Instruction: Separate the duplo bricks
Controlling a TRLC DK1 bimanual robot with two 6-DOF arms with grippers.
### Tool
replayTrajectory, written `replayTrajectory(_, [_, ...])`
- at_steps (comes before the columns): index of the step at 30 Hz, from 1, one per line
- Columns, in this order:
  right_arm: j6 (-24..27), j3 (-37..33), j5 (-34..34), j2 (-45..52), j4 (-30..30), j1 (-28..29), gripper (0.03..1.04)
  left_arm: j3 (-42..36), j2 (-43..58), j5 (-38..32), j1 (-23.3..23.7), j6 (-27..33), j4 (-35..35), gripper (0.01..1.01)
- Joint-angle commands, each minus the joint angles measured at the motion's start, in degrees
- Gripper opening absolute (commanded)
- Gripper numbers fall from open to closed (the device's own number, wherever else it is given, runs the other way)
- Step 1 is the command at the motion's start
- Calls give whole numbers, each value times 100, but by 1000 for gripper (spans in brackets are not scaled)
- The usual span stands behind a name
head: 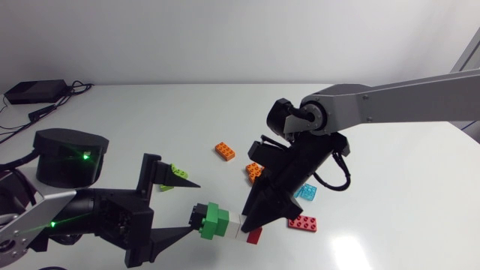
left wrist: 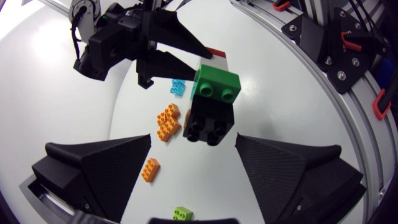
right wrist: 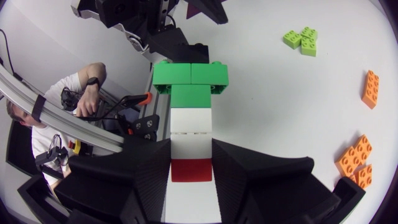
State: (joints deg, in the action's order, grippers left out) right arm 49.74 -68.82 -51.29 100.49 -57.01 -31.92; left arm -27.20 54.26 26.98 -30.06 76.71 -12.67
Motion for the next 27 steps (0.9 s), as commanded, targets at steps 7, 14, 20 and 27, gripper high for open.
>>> replayTrajectory(7, [317, -545, -268, 463, -425, -112, 213, 259, -258, -18, -421, 2, 63, 941])
replayTrajectory(14, [317, -721, -373, 612, -504, -271, 213, 250, -240, -70, -659, -191, 177, 910])
replayTrajectory(20, [265, -809, -426, 612, -539, -394, 213, 277, -126, -149, -843, -402, 414, 833])
replayTrajectory(27, [230, -826, -479, 551, -556, -464, 213, 312, -38, -158, -913, -578, 590, 633])
